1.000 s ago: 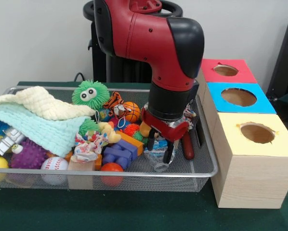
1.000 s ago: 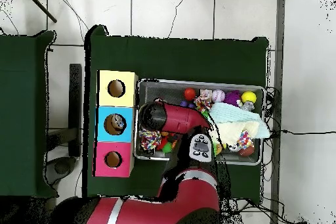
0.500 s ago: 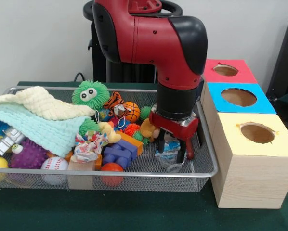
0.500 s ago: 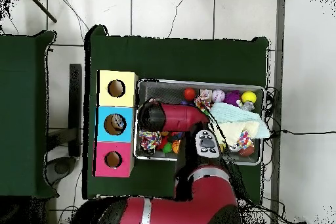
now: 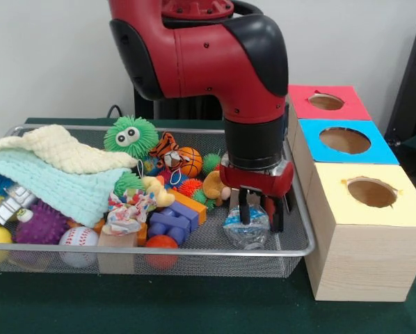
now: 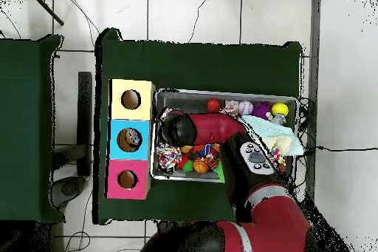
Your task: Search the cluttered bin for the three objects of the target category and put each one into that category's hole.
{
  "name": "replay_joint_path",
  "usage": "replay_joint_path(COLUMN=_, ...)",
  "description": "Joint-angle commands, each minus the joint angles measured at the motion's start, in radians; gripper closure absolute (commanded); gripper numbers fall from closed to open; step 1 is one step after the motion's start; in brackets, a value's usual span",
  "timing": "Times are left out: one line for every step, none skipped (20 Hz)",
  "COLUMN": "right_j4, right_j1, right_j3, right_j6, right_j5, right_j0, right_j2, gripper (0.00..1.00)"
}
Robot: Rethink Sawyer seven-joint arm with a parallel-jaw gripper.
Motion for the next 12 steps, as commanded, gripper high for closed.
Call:
replay_joint_path(right_j4=-0.122, right_j1=-0.041, right_j3=0.073, right_j6=-0.355, right_j5=0.147, right_j0=-0.07, right_j2=0.202, gripper=0.0)
replay_joint_path(right_j4=-0.127, right_j1=-0.041, right_j3=0.073, right_j6=-0.352, right_j5=0.151, right_j0=-0.071, right_j2=0.209, gripper=0.0)
replay_joint_path(right_j4=-0.131, right_j1=-0.04, right_j3=0.071, right_j6=-0.348, right_j5=0.151, right_j0=-0.071, right_j2=0.212, gripper=0.0)
replay_joint_path(right_j4=-0.136, right_j1=-0.036, right_j3=0.066, right_j6=-0.34, right_j5=0.149, right_j0=-0.068, right_j2=0.213, gripper=0.0)
replay_joint_path(right_j4=-0.139, right_j1=-0.033, right_j3=0.062, right_j6=-0.335, right_j5=0.151, right_j0=-0.067, right_j2=0.214, gripper=0.0)
replay_joint_path(right_j4=-0.143, right_j1=-0.032, right_j3=0.057, right_j6=-0.331, right_j5=0.154, right_j0=-0.065, right_j2=0.215, gripper=0.0)
replay_joint_path(right_j4=-0.146, right_j1=-0.029, right_j3=0.053, right_j6=-0.327, right_j5=0.156, right_j0=-0.064, right_j2=0.216, gripper=0.0)
replay_joint_path(right_j4=-0.15, right_j1=-0.027, right_j3=0.049, right_j6=-0.323, right_j5=0.158, right_j0=-0.063, right_j2=0.217, gripper=0.0)
replay_joint_path(right_j4=-0.153, right_j1=-0.025, right_j3=0.045, right_j6=-0.32, right_j5=0.159, right_j0=-0.062, right_j2=0.217, gripper=0.0)
replay_joint_path(right_j4=-0.157, right_j1=-0.023, right_j3=0.04, right_j6=-0.315, right_j5=0.162, right_j0=-0.06, right_j2=0.215, gripper=0.0)
replay_joint_path(right_j4=-0.163, right_j1=-0.02, right_j3=0.037, right_j6=-0.314, right_j5=0.162, right_j0=-0.058, right_j2=0.215, gripper=0.0)
replay_joint_path(right_j4=-0.17, right_j1=-0.018, right_j3=0.033, right_j6=-0.312, right_j5=0.162, right_j0=-0.057, right_j2=0.214, gripper=0.0)
